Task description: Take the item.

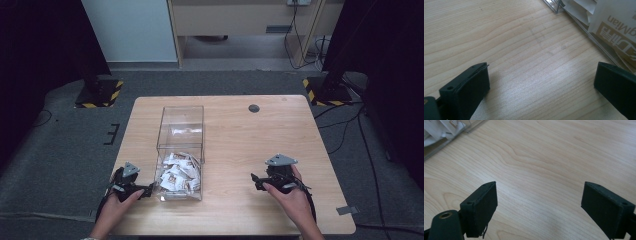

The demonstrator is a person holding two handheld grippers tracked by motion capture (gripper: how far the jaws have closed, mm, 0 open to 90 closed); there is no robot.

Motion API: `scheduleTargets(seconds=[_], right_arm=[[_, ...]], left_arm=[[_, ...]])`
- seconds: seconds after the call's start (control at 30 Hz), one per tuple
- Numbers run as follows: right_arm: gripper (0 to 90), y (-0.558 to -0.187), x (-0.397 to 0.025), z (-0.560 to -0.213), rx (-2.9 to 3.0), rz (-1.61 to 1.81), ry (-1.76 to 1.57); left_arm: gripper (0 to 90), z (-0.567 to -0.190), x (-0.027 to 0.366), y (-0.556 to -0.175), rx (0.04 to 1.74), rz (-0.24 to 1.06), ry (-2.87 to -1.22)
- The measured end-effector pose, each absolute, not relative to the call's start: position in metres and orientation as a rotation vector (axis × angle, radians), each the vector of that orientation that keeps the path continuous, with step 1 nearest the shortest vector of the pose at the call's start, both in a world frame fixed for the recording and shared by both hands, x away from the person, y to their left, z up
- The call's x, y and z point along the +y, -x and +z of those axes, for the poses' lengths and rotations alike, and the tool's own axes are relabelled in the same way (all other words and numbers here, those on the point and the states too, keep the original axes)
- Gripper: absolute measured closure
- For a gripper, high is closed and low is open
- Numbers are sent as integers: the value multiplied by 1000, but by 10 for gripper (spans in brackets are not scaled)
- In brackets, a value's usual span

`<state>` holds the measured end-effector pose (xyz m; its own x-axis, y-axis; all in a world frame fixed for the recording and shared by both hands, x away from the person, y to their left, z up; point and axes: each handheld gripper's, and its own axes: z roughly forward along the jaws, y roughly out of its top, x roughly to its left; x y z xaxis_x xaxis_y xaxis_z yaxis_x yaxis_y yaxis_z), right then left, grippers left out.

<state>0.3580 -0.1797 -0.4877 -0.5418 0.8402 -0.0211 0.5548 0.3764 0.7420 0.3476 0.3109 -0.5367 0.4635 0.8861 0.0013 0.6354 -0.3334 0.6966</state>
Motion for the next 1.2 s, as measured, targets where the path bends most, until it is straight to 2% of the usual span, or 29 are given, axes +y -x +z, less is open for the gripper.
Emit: scheduleTargets(seconds=[0.8, 1.2], right_arm=[[144, -368, -166, -450, 2264, 1054, -1166], [197, -374, -160, -434, 2282, 1045, -1141]], left_arm=[[0, -537, 311, -348, 1258, 512, -2084], [0, -537, 311, -348, 1255, 510, -2085]])
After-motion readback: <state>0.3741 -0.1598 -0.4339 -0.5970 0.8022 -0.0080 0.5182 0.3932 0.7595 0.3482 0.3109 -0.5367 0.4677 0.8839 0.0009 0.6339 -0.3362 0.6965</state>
